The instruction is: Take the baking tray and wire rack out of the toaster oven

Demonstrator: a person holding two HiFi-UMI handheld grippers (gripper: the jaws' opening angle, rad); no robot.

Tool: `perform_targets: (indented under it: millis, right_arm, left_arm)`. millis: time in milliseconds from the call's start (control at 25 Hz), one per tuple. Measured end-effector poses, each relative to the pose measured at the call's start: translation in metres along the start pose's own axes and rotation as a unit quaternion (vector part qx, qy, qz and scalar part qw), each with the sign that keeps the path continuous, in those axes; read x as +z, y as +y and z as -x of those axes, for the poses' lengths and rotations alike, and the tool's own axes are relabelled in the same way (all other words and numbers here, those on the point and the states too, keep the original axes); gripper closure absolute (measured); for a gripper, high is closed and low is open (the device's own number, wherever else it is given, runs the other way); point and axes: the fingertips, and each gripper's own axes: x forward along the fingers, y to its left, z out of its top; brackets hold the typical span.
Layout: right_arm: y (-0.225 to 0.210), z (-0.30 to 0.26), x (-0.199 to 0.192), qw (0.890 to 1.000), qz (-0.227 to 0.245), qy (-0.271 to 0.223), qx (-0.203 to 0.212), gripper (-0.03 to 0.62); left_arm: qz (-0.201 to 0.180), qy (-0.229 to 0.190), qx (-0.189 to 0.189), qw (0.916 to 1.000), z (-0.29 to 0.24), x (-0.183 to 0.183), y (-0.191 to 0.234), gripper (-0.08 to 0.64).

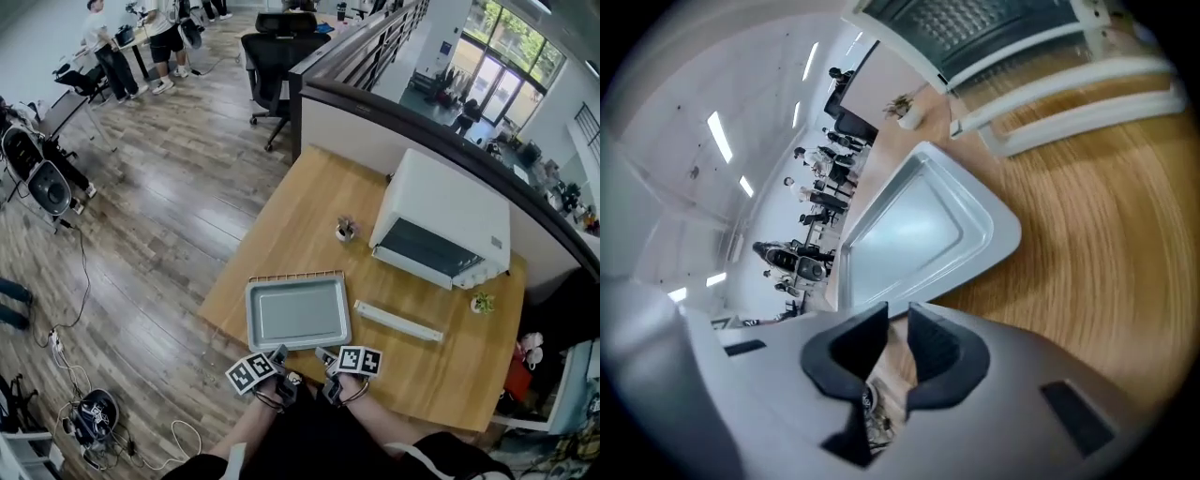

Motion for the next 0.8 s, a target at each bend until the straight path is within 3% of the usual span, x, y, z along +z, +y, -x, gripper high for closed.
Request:
perform_targets:
  millis: [80, 320, 440, 680, 800]
  right_arm:
    - [0.001, 0.009, 0.000, 0.999, 0.026, -0.017, -0.010, 0.588]
    - [0.007, 0.034, 0.004, 0.991, 0.118, -0.057, -0.021, 0.588]
    - [0.003, 0.053, 0.016, 0.981, 0.179, -0.068, -0.040, 0.588]
    - [-0.013, 0.092, 0.040, 0.959, 0.261, -0.089, -0.067, 0.588]
    - [-0.008, 0.110, 0.052, 0.947, 0.295, -0.110, -0.066, 0.588]
  left_arm:
    - [-0.027, 0.005, 0.005, 0.9996, 0.006, -0.005, -0.010, 0.419]
    - [-0.110, 0.028, -0.051, 0.9923, 0.001, -0.019, -0.043, 0.530]
    - [-0.185, 0.040, -0.063, 0.9800, -0.002, -0.029, -0.065, 0.537]
    - [-0.277, 0.039, -0.084, 0.9564, -0.002, -0.065, -0.106, 0.537]
    - [-0.336, 0.017, -0.094, 0.9370, 0.001, -0.073, -0.132, 0.537]
